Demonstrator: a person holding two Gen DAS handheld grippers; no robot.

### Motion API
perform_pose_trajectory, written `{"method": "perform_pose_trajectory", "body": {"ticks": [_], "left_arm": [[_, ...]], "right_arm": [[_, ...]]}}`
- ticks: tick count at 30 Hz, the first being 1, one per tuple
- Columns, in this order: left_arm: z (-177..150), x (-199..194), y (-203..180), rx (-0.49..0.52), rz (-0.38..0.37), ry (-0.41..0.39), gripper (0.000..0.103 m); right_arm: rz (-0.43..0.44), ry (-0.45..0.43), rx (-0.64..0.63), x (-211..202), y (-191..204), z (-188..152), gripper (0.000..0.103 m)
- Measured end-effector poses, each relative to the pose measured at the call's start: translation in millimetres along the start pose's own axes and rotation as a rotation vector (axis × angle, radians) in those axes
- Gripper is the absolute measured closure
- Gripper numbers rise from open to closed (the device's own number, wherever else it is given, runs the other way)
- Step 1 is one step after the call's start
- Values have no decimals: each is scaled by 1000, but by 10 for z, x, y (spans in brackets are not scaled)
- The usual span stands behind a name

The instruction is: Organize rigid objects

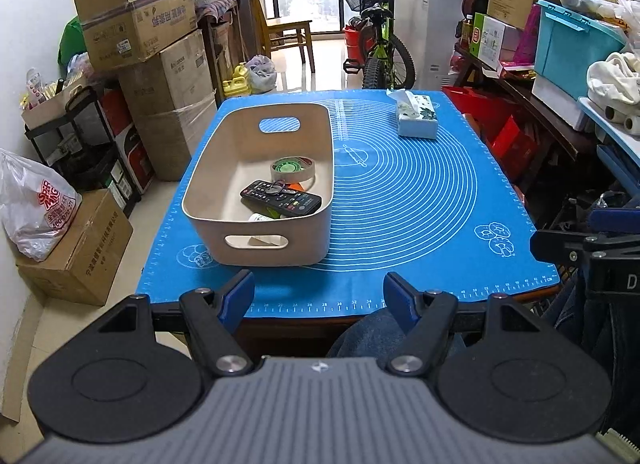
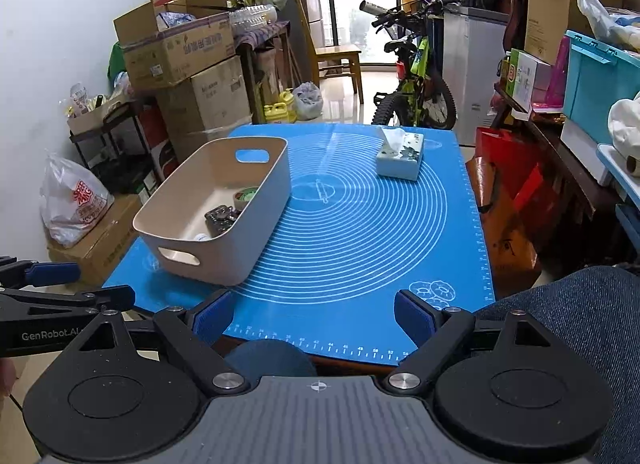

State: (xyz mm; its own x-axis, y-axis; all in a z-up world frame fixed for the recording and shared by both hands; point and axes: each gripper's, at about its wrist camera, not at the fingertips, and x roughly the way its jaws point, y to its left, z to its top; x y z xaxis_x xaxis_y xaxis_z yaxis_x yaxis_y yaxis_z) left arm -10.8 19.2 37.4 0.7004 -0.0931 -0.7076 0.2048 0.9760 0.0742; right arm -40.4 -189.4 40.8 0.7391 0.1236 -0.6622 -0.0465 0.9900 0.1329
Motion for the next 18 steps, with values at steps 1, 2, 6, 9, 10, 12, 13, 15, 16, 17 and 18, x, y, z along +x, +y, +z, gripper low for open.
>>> {"method": "perform_pose_trajectory", "body": {"ticks": [1, 2, 6, 9, 10, 12, 13, 15, 16, 17, 18], "left_arm": [[0, 2, -1, 1, -3, 3, 31], [2, 10, -3, 2, -4, 5, 31], [4, 27, -8, 4, -4, 10, 31], [-1, 26, -27, 10, -3, 8, 31], [-3, 29, -26, 11, -3, 8, 31], [-1, 34, -29, 14, -5, 9, 31], [2, 45, -32, 15, -5, 10, 31], [4, 47, -35, 15, -3, 10, 31], [2, 46, -33, 14, -4, 10, 31], [2, 45, -33, 13, -5, 10, 31], [2, 47, -35, 12, -7, 11, 31]], "right_arm": [[-1, 0, 0, -1, -2, 2, 14], [-3, 0, 2, -2, -1, 0, 14], [-4, 6, 9, 5, -32, -6, 14], [-7, 6, 11, 4, -44, -7, 14], [-8, 7, 12, 2, -42, -10, 14], [-9, 8, 13, 5, -41, -10, 14], [-10, 9, 13, 8, -44, -15, 14], [-10, 12, 12, 14, -45, -15, 14], [-9, 12, 12, 14, -41, -16, 14], [-9, 11, 13, 14, -39, -16, 14], [-10, 12, 13, 15, -37, -16, 14]]}}
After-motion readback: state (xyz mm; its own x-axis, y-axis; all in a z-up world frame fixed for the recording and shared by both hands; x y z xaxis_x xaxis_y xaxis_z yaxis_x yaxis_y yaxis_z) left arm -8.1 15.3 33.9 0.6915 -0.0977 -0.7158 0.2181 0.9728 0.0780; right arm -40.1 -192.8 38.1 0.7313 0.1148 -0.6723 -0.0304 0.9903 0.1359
